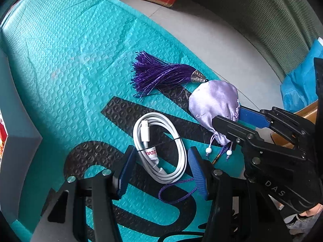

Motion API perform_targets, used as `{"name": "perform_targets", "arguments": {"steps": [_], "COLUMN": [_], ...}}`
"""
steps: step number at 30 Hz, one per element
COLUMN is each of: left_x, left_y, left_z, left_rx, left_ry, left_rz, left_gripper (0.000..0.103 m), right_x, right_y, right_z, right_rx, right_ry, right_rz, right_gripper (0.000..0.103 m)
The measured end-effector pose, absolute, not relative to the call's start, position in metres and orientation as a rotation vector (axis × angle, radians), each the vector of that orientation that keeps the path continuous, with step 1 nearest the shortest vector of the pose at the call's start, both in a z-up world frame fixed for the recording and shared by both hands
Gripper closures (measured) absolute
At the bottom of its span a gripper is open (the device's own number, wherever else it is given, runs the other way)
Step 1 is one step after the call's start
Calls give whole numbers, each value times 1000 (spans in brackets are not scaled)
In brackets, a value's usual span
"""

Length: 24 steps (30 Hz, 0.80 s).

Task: Organize soft objects
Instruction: 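Grasp the white cable with the left tool while the right tool grasps the lavender pouch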

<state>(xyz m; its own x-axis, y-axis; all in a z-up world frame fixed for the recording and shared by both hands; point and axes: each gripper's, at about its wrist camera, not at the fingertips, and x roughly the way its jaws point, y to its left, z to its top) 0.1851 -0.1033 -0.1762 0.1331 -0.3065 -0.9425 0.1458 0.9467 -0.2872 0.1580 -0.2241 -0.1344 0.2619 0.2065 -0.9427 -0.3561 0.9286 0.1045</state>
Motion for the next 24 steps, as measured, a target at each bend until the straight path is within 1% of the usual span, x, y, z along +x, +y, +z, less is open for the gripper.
{"name": "perform_targets", "arguments": {"steps": [7, 11, 16, 18, 22, 24], "left_x": [196, 195, 188, 186, 180, 178], "left_y": [-119, -122, -153, -165, -191, -195], "left_z": [-180, -177, -180, -182, -187, -187], "left_rx": [-171, -132, -17, 19, 136, 136], "left_ry": [1411, 1411, 1373, 1361, 1341, 1322], "left_rz": [-293, -278, -277, -287, -275, -277], "left_gripper": [50, 50, 39, 24, 23, 23], "right_x": [159, 159, 155, 153, 149, 148], "right_y": [-228, -230, -237, -240, -246, -248], "right_z": [-135, -132, -130, -129, -128, -129], "right_rx": [-135, -134, -148, -147, -151, -149], "right_ry": [1259, 1261, 1266, 1269, 1275, 1281], "right_rz": [364, 355, 333, 324, 310, 304], "right_gripper": [72, 71, 71, 71, 71, 71]}}
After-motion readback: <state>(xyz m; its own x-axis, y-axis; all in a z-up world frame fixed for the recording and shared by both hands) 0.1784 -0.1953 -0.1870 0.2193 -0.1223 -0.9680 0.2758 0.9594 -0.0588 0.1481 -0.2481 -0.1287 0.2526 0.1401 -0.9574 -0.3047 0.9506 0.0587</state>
